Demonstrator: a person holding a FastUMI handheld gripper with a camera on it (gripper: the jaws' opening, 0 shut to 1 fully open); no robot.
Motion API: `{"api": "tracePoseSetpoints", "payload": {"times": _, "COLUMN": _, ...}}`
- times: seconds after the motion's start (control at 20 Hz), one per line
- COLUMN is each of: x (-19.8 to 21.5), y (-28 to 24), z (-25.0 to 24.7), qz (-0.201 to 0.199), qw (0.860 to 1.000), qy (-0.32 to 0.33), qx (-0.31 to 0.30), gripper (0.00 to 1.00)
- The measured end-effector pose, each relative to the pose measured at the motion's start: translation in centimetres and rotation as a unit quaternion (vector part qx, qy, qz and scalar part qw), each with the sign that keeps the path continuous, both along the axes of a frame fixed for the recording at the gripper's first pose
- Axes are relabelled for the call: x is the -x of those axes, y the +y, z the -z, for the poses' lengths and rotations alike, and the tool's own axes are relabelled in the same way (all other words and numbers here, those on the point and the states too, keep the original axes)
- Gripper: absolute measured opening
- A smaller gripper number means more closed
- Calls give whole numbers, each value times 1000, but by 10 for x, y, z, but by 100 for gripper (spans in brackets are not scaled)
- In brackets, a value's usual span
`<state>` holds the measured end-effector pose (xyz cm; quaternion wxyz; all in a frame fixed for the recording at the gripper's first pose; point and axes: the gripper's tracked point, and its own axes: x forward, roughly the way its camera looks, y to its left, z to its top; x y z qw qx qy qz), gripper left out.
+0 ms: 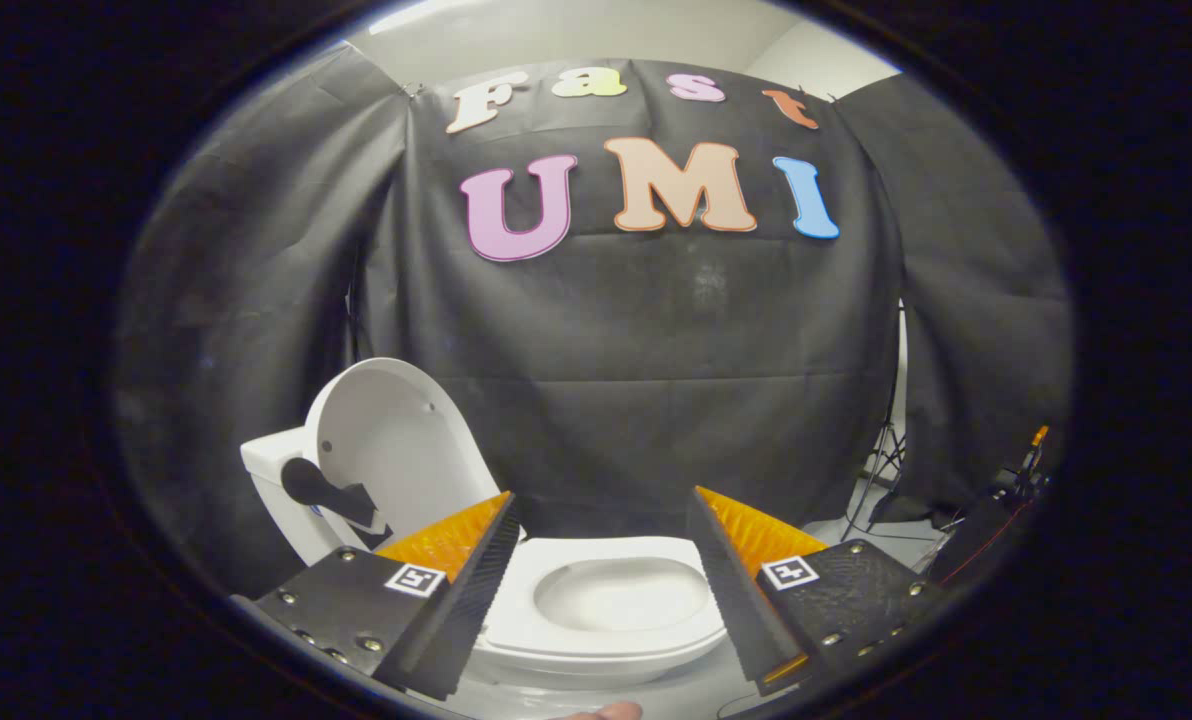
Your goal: Open the toilet lid.
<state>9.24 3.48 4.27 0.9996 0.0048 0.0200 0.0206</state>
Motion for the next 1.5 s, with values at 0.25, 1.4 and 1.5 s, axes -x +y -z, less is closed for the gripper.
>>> {"api": "tracePoseSetpoints", "payload": {"times": 0.25, "x": 6, "y": -7, "z": 4, "qz": 5, "qw": 1000, "qy": 1, "qx": -9, "gripper": 99}}
{"api": "tracePoseSetpoints", "payload": {"times": 1.4, "x": 0, "y": 16, "z": 24, "qz": -5, "qw": 999, "qy": -1, "qx": -32, "gripper": 99}}
{"api": "tracePoseSetpoints", "payload": {"times": 1.5, "x": -6, "y": 17, "z": 27, "qz": -13, "qw": 999, "qy": 8, "qx": -33, "gripper": 99}}
